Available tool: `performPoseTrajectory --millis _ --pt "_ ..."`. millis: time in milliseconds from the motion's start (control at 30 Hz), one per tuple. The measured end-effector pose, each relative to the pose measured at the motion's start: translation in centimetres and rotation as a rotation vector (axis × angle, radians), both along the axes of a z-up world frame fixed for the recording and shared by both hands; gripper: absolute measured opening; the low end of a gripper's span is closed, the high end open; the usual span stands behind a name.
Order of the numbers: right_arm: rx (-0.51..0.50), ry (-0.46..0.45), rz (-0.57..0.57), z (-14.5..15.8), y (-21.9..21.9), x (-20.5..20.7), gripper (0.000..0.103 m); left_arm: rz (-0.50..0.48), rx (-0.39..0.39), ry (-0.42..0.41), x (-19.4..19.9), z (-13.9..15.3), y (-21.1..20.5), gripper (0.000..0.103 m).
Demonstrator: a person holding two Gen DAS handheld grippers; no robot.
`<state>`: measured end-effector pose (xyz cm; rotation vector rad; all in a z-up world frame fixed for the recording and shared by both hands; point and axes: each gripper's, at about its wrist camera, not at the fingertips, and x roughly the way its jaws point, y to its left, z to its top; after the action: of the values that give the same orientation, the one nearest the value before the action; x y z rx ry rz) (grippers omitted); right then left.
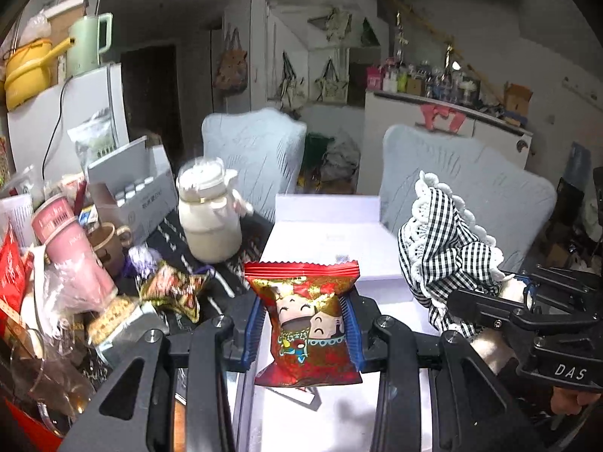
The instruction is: Organize soft objects
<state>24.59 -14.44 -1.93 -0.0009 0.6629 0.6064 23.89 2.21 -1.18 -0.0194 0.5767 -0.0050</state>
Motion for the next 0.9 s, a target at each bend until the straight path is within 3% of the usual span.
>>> performPoseTrajectory --millis 367,900 --pt "-0.035 0.109 0.003 -4.4 0.8 2.8 0.04 -0.016 0.005 0.167 2.9 -4.5 -0.9 0.036" --pt "-0.13 0.157 -0.037 -7.6 1.5 3.9 0.043 -0.001 0.042 0.344 5.1 -9.1 -1.3 0.036"
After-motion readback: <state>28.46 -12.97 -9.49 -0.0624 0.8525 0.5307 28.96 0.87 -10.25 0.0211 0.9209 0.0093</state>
